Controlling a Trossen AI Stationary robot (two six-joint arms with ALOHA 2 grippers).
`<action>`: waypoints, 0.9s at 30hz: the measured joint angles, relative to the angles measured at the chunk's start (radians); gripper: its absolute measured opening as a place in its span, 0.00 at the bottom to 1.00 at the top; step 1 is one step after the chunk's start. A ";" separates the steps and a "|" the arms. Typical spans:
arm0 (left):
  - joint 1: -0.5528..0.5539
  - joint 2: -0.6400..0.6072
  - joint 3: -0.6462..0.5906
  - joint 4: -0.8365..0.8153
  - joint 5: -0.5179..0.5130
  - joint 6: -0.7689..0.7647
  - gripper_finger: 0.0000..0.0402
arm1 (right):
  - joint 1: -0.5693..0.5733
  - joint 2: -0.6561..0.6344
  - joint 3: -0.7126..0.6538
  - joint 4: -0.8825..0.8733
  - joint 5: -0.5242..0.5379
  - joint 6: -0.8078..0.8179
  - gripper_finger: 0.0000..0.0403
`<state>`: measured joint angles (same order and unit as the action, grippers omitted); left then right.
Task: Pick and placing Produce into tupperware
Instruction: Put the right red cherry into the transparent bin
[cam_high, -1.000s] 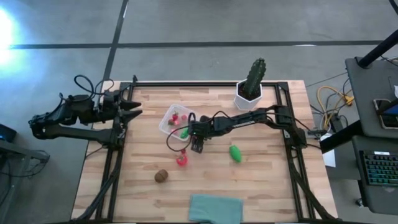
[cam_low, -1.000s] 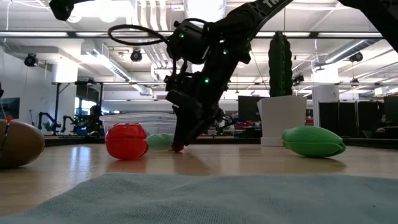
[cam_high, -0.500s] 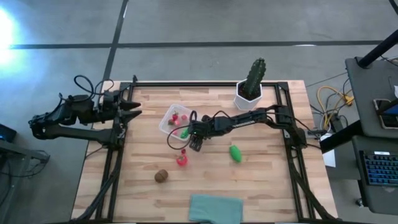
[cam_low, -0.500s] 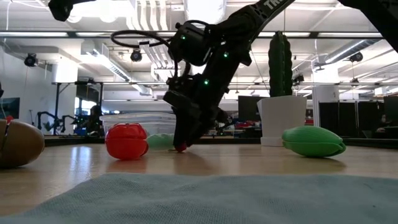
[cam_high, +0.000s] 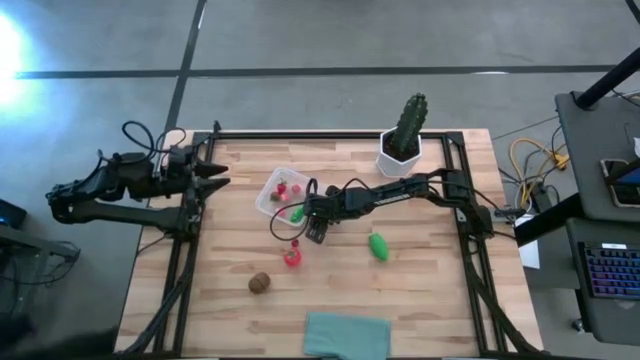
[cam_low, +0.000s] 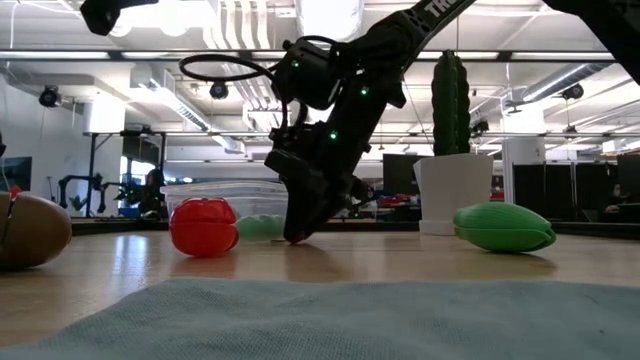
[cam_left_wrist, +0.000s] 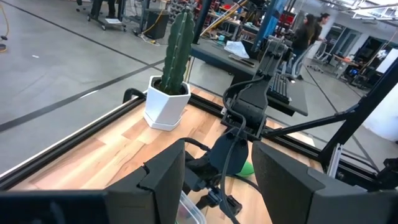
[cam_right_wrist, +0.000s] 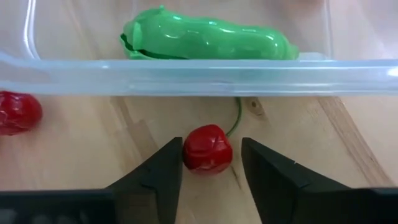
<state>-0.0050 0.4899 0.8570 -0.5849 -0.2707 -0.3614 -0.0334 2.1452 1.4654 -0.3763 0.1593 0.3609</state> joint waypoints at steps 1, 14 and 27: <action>0.000 0.000 0.000 -0.001 0.000 0.000 0.43 | 0.000 0.000 0.000 0.000 0.000 -0.001 0.36; 0.000 0.018 0.000 0.000 0.000 -0.001 0.43 | 0.000 -0.017 0.000 0.003 0.000 -0.006 0.24; 0.000 0.025 0.000 0.001 0.001 0.000 0.43 | 0.007 -0.107 0.001 -0.125 -0.002 -0.029 0.25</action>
<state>-0.0049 0.5152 0.8570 -0.5843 -0.2700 -0.3613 -0.0263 2.0380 1.4666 -0.5011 0.1576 0.3321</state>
